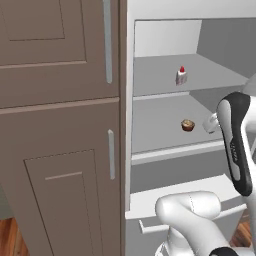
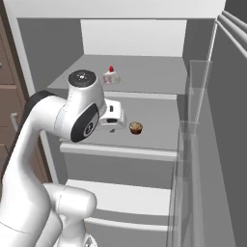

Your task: Take the cake and cupcake from the fridge and place them on the empty tray on the dining counter.

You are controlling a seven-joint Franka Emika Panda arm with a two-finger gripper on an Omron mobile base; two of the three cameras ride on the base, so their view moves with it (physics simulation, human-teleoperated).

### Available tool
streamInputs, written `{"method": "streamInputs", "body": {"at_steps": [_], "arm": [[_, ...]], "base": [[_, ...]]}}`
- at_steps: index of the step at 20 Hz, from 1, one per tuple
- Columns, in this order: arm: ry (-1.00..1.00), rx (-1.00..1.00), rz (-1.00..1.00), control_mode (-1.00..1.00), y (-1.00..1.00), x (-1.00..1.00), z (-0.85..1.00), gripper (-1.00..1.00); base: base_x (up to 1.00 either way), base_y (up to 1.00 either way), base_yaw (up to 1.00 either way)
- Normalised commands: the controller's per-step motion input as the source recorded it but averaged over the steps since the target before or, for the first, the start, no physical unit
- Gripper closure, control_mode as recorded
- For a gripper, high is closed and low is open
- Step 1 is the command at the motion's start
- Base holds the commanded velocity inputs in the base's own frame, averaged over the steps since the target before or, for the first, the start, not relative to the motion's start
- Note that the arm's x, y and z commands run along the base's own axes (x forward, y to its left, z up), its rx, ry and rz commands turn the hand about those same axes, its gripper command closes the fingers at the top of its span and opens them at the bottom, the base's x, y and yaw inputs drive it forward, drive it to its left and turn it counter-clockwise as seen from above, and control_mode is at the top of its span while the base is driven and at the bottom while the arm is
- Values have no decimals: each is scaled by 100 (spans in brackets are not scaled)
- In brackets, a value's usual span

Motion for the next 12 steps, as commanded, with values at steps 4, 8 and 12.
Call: {"method": "streamInputs", "body": {"at_steps": [4,8,12], "arm": [[-3,0,0,-100,-11,21,-21,-100],[-1,0,0,-100,-14,31,-32,-100],[-1,0,0,-100,-8,38,-28,-100]], "base": [[0,0,0],[0,0,0],[0,0,0]]}}
